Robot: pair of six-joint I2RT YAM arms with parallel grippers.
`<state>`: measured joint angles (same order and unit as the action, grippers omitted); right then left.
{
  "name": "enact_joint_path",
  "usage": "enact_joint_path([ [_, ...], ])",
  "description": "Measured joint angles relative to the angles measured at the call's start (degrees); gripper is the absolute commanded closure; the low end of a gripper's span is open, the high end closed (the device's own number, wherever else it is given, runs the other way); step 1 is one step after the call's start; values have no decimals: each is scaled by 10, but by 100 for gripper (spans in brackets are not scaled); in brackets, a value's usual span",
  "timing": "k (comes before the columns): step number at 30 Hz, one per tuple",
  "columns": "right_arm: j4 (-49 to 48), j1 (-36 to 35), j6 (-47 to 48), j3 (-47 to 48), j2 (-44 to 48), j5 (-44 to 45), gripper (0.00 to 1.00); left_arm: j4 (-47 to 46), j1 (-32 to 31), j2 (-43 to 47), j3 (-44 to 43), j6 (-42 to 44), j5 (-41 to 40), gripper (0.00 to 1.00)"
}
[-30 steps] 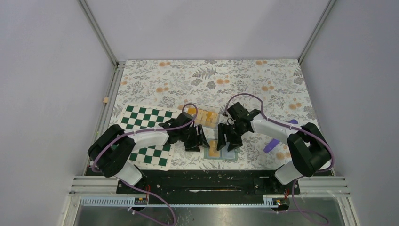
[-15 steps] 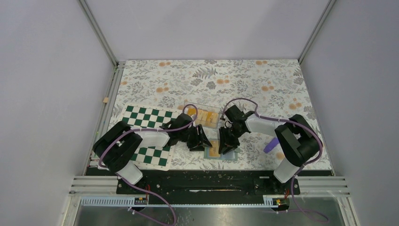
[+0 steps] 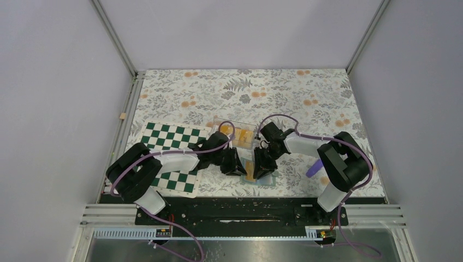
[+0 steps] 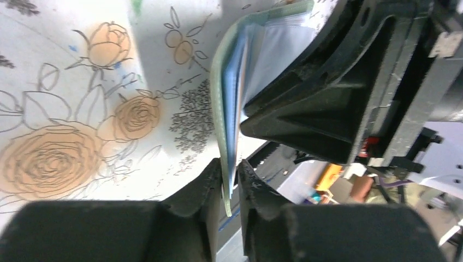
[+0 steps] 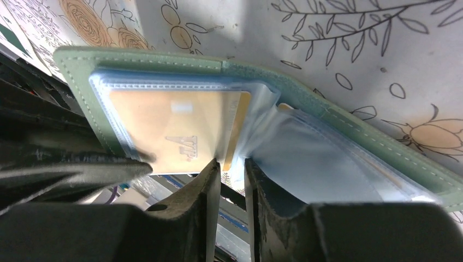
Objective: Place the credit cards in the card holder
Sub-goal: Close the card holder at the center of the board.
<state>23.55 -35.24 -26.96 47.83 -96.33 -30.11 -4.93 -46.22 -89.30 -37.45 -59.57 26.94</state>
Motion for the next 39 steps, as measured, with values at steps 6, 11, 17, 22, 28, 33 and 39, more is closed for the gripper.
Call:
enact_joint_path([
  [6,13,-1,2,0,15,24,66,90,-3,7,-26,28,-43,100],
  [11,47,-1,9,0,45,92,65,202,-3,43,-58,65,-95,100],
  [17,61,-1,15,-1,46,130,67,320,-9,59,-112,103,-155,88],
  [22,52,-1,14,-1,36,111,68,373,-30,53,-159,122,-174,55],
  [28,40,-1,14,-3,32,92,68,344,-58,5,-204,123,-154,47],
  [33,31,-1,12,-10,35,80,68,302,-64,-37,-204,115,-125,43],
  [39,27,8,12,-39,62,74,66,264,-71,-81,-207,111,-106,41],
])
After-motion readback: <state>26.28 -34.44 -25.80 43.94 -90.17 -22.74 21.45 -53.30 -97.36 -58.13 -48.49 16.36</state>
